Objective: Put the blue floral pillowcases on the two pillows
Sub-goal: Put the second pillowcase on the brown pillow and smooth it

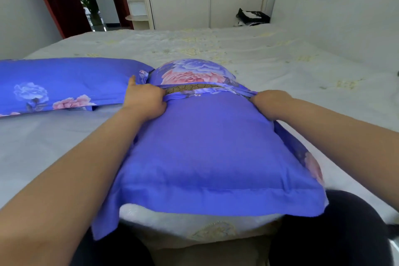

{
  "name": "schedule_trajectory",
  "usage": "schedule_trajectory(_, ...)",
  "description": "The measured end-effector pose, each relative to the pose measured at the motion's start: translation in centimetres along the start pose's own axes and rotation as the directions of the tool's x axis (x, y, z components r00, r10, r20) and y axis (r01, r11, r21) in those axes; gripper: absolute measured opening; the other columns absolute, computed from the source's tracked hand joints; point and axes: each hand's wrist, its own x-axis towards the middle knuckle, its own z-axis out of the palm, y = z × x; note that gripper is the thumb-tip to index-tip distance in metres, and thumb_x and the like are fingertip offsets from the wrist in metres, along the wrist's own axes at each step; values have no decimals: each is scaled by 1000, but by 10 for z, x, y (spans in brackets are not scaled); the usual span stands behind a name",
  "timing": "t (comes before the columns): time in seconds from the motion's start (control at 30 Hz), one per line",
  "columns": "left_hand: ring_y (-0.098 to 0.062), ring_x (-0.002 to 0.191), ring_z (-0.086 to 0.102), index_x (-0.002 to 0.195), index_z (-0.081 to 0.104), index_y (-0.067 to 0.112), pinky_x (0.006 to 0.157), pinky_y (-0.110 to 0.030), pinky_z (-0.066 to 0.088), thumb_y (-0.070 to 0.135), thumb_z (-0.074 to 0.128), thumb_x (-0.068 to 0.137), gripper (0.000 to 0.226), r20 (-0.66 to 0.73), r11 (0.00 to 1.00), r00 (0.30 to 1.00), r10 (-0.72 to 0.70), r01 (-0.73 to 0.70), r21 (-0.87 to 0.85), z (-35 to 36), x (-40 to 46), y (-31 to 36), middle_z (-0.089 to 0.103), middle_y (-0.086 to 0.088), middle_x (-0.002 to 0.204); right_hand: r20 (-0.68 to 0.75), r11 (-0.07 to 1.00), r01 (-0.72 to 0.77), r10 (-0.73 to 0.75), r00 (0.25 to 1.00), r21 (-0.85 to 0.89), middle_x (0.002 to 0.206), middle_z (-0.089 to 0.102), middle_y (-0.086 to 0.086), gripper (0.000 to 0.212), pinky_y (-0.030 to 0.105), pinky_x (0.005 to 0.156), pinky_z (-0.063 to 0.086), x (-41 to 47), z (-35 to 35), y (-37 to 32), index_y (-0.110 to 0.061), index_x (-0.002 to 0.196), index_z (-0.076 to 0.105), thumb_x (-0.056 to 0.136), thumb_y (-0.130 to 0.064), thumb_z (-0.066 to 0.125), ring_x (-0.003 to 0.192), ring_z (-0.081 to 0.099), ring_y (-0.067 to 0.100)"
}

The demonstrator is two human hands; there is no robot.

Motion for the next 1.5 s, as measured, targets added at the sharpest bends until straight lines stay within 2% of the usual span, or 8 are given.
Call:
schedule_trajectory(0.23, -30, 92, 64, 120, 44, 13, 107, -59, 24, 6, 37, 86, 36, -149, 997, 988, -40, 49, 58, -22, -23, 44, 67, -9, 101, -182, 890, 249, -337, 924, -382, 117, 55, 3, 29, 32, 57, 36, 1, 5, 2, -16, 120, 50, 92, -15, 42, 89, 62, 31)
schedule_trajectory(0.33, -29, 83, 63, 109, 61, 16, 89, -48, 44, 15, 33, 78, 41, -548, 922, 777, 311, -386, -23, -60, -45, 104, 66, -5, 89, -318, 936, 265, -330, 889, -231, 104, 61, 7, 25, 33, 61, 42, 4, 1, 8, -11, 109, 58, 85, -12, 50, 89, 62, 32)
schedule_trajectory(0.43, -22, 94, 58, 108, 65, 23, 86, -37, 44, 45, 26, 87, 49, -385, 629, 626, 678, -765, -138, -57, -76, 161, 67, 2, 99, -526, 920, 363, -383, 759, -146, 84, 63, 11, 23, 32, 58, 47, 5, 3, 11, -8, 84, 66, 77, -16, 45, 75, 64, 31)
schedule_trajectory(0.73, -18, 71, 52, 64, 63, 25, 64, -30, 30, 25, 70, 75, 13, -389, 545, 496, 776, -838, 19, -37, -84, 184, 56, 7, 61, -751, 932, 343, -311, 582, -120, 108, 61, 16, 14, 39, 77, 39, -4, 22, 9, -7, 76, 63, 82, -13, 52, 94, 53, 32)
schedule_trajectory(0.87, -21, 70, 52, 66, 64, 20, 66, -31, 32, 17, 73, 74, 12, -487, 474, 457, 745, -875, -96, -40, -91, 194, 57, 5, 62, -673, 988, 122, -155, 723, -96, 68, 55, 8, 5, 35, 61, 34, 5, 4, 15, -12, 63, 63, 67, -11, 64, 63, 55, 28)
schedule_trajectory(1.17, -21, 120, 43, 129, 50, 26, 100, -35, 25, 47, 43, 95, 41, -353, 782, 856, 378, -499, -374, -51, -55, 125, 55, 4, 128, -136, 976, -145, 168, 976, 165, 114, 60, 11, 28, 31, 71, 41, 19, -17, 1, -13, 109, 61, 86, -6, 45, 104, 58, 31)
schedule_trajectory(1.4, -23, 130, 34, 134, 43, 29, 104, -46, 27, 48, 32, 97, 43, -18, 957, 994, 105, -106, -269, -26, -8, 43, 46, 5, 140, -333, 580, 171, 185, 925, 796, 89, 61, -2, 21, 29, 76, 41, 11, -37, -6, -18, 94, 61, 94, -36, 49, 86, 56, 21)
schedule_trajectory(1.5, -25, 114, 46, 97, 48, 25, 94, -44, 37, 49, 42, 94, 24, 72, 964, 995, 67, -46, -261, -31, 0, 25, 57, -1, 118, -362, 758, 205, 43, 931, 619, 72, 51, -7, 38, 34, 84, 37, 4, -38, -16, -19, 82, 56, 91, -54, 45, 80, 52, 20)
